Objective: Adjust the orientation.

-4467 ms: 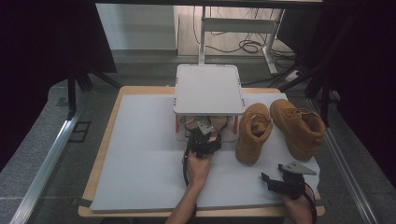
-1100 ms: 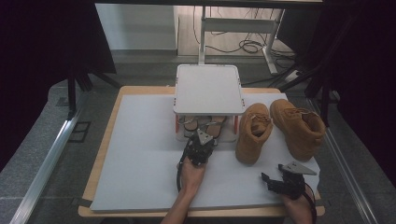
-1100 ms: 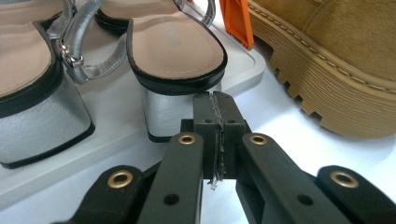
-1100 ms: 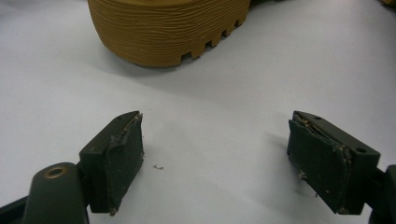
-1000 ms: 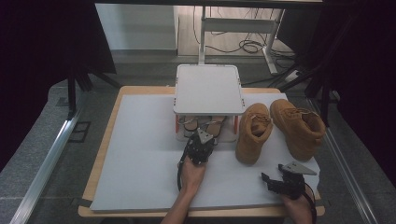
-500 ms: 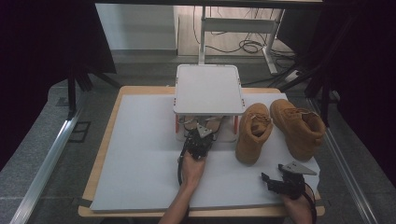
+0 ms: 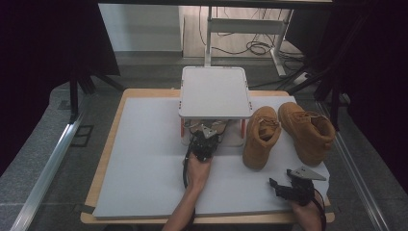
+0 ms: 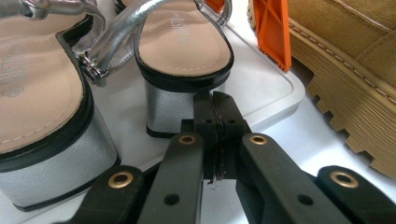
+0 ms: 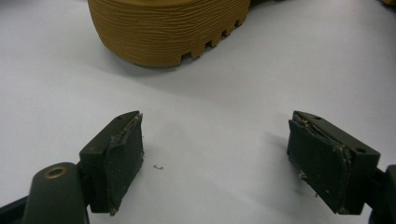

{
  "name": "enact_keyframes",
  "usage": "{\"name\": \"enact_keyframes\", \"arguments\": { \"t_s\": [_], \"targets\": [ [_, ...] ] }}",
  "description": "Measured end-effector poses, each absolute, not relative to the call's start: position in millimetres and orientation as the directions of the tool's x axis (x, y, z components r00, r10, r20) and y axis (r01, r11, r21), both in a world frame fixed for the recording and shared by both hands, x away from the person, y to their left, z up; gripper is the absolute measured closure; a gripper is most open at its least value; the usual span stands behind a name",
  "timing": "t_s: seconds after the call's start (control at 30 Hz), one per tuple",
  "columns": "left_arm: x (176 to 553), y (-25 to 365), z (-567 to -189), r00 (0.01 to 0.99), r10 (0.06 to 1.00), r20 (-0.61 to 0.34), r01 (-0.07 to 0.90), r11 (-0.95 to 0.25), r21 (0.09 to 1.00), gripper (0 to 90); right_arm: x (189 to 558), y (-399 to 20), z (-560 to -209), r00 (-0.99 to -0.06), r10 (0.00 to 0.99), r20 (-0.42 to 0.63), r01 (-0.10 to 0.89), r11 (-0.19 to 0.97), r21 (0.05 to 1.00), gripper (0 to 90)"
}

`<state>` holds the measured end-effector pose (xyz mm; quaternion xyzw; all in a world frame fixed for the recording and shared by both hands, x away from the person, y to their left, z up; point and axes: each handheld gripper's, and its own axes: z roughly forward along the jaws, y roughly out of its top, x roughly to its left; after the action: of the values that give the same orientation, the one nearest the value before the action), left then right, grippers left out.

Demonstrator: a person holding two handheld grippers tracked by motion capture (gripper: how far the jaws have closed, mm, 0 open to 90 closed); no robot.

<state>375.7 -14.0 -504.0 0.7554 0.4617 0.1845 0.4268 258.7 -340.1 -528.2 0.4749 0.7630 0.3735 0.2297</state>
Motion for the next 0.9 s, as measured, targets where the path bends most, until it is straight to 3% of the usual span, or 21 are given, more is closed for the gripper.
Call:
{"name": "enact_keyframes", "arguments": {
  "t_s": [0.37,0.9],
  "targets": [
    [378,-15,-504,0.507,0.854,-0.118,0.54,-0.208,0.815,85.2,259,-340,-528,-0.443,0.896,0.004,0.553,0.27,0.788,18.7],
    [381,-7,-504,0.478,0.87,-0.12,0.553,-0.192,0.811,87.6,259,-340,-528,-0.443,0.896,0.005,0.553,0.269,0.788,18.6]
  ]
}}
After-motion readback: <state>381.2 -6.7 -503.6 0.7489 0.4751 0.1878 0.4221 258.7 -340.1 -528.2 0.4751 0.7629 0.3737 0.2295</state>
